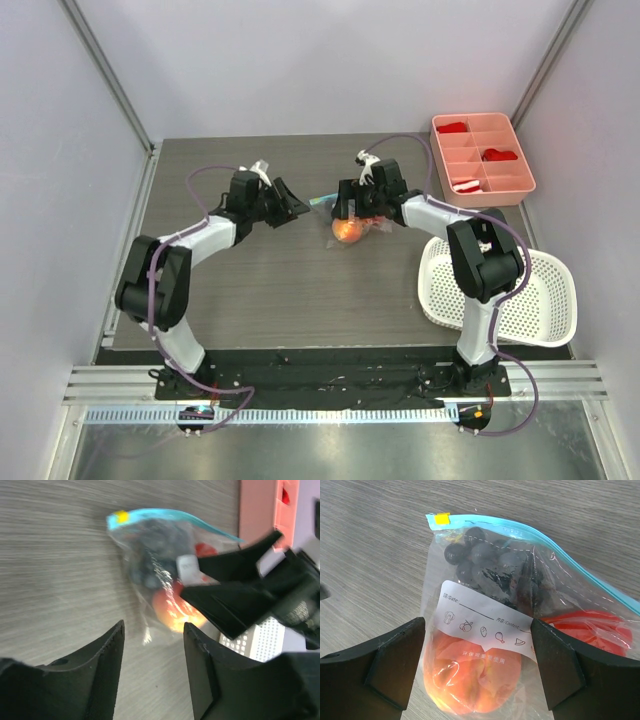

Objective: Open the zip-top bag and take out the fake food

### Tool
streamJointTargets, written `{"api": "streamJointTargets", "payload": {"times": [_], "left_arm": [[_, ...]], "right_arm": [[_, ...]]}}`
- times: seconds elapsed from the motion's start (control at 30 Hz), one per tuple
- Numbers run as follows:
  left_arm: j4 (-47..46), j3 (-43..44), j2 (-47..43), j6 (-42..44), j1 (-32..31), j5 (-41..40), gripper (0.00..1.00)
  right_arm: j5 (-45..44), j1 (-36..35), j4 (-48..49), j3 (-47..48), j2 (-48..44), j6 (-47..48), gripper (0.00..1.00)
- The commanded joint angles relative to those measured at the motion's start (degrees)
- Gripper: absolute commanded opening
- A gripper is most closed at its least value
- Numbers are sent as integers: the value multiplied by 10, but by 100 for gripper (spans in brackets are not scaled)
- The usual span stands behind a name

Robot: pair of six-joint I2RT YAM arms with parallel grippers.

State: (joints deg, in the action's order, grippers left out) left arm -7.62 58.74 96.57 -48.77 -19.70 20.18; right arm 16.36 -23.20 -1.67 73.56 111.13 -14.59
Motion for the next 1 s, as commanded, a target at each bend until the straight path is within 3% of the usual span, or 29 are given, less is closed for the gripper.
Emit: {"api": "streamJointTargets", "payload": {"times": [0.0,0.23,0.5,0.97], "left_arm": [[-58,64,77,-4,39,44,47],[-109,161,222,-20,65,133,38],[-146,199,279,-35,65,158,25],[-131,210,327,-15,65,164,24]], "right_arm": [[26,0,14,-11,-28,-3,91],[27,1,30,-19,-36,5,91],[44,8,40,-20,-28,-2,91],[53,11,45,-21,-23,-7,91]]}}
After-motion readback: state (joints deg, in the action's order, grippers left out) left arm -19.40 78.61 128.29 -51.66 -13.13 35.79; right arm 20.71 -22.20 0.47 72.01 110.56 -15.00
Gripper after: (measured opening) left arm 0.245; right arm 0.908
